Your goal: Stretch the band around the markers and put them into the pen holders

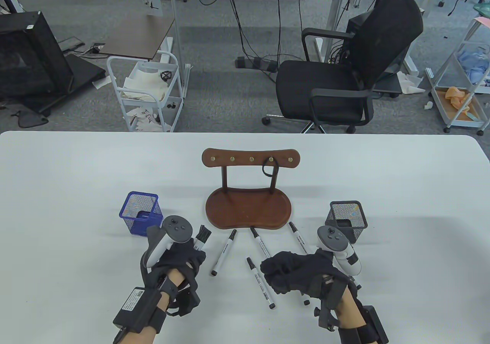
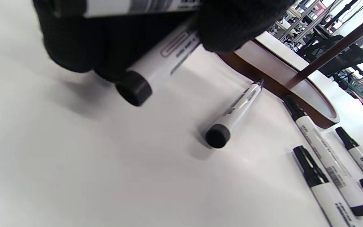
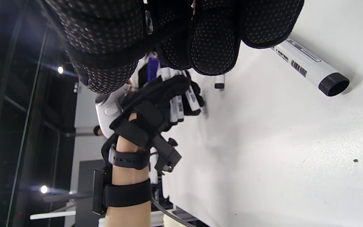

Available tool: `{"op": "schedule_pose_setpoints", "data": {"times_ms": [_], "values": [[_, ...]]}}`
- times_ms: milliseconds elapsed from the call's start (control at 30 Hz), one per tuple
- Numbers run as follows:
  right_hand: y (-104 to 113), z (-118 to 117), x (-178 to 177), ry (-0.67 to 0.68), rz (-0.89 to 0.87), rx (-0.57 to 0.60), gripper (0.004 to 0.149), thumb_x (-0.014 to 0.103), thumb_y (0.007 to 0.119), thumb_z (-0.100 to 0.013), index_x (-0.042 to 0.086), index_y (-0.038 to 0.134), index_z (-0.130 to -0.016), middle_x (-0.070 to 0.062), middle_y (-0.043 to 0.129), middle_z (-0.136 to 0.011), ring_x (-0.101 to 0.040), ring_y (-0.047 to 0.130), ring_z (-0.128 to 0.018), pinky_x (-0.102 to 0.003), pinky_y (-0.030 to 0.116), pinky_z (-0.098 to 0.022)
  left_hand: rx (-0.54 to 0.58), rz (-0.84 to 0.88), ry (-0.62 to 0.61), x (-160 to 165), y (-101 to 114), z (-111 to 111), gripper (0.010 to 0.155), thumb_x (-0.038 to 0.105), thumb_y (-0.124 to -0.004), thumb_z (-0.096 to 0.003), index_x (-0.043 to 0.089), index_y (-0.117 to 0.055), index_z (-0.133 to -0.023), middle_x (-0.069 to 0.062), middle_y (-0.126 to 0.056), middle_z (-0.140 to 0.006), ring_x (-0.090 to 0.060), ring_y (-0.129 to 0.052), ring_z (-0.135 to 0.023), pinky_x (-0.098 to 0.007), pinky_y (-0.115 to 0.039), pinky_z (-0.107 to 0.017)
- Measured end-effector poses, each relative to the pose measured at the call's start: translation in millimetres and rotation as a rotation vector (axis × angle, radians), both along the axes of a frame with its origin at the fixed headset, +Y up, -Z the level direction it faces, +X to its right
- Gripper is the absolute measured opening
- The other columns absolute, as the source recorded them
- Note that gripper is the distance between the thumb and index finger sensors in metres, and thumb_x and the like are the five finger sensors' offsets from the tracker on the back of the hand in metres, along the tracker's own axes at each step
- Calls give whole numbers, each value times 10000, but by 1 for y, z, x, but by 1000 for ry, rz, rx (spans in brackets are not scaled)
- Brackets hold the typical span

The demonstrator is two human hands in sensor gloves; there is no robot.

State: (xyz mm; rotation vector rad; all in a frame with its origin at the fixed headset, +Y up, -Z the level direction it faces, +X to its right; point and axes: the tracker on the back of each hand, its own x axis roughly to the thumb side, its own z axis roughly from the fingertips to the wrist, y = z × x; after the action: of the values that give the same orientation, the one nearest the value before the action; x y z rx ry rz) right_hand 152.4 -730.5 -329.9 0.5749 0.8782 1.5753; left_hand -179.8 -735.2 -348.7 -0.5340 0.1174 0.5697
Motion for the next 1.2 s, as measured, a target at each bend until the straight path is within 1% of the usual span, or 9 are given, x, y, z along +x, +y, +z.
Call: {"op": "schedule_pose_setpoints", "data": {"times_ms": [167, 300, 433, 767, 933, 1067, 1167, 1200], "values": [[0, 0, 0, 1, 3, -1, 517, 330, 944, -465, 291, 758, -946, -69, 878, -919, -337, 902, -731, -579, 709, -621, 17, 20, -10, 6, 5, -2, 459, 326, -768, -603, 66, -626, -953, -207, -743, -992, -428, -891, -830, -587, -808, -613], [0, 0, 0, 2, 4, -2, 517, 330, 944, -464, 292, 759, -945, -71, 876, -921, -338, 903, -731, -579, 709, -621, 24, 35, -32, 14, 8, -5, 446, 329, -770, -603, 81, -629, -945, -210, -736, -1000, -419, -891, -836, -573, -817, -614], [1, 0, 1, 2, -2, 0, 516, 330, 945, -464, 290, 761, -945, -71, 877, -922, -340, 902, -731, -580, 708, -621, 33, 7, -45, 25, 11, -9, 442, 328, -766, -606, 84, -621, -945, -214, -731, -1002, -416, -891, -836, -567, -821, -612], [2, 0, 2, 3, -5, 2, 515, 329, 945, -465, 288, 762, -944, -72, 878, -921, -340, 902, -730, -581, 708, -620, 39, 6, -74, 41, 12, -20, 420, 331, -789, -597, 111, -649, -927, -196, -781, -972, -381, -950, -790, -523, -881, -566], [2, 1, 3, -3, -4, 1, 516, 327, 945, -464, 289, 761, -945, -72, 877, -921, -341, 902, -730, -581, 708, -619, 32, 3, -79, 47, 10, -24, 416, 326, -793, -594, 112, -652, -921, -179, -859, -919, -350, -1008, -730, -499, -920, -520], [4, 1, 4, -6, -12, 5, 515, 327, 944, -466, 288, 760, -945, -71, 878, -920, -340, 903, -730, -581, 708, -619, 32, -4, -91, 54, 8, -29, 446, 283, -800, -593, 108, -609, -956, -152, -898, -862, -308, -1027, -672, -512, -911, -507], [4, 0, 5, -9, -14, 6, 514, 328, 944, -465, 289, 762, -944, -72, 878, -920, -340, 903, -730, -581, 709, -619, 6, -17, -88, 59, 4, -30, 524, 264, -801, -591, 90, -520, -997, -134, -860, -867, -296, -994, -673, -518, -885, -520], [4, 0, 5, -10, -14, 7, 517, 327, 945, -465, 287, 760, -946, -73, 877, -920, -341, 903, -730, -581, 708, -619, 4, -29, -100, 60, 3, -31, 541, 254, -815, -586, 83, -516, -1003, -139, -855, -870, -303, -989, -674, -527, -878, -522]]}}
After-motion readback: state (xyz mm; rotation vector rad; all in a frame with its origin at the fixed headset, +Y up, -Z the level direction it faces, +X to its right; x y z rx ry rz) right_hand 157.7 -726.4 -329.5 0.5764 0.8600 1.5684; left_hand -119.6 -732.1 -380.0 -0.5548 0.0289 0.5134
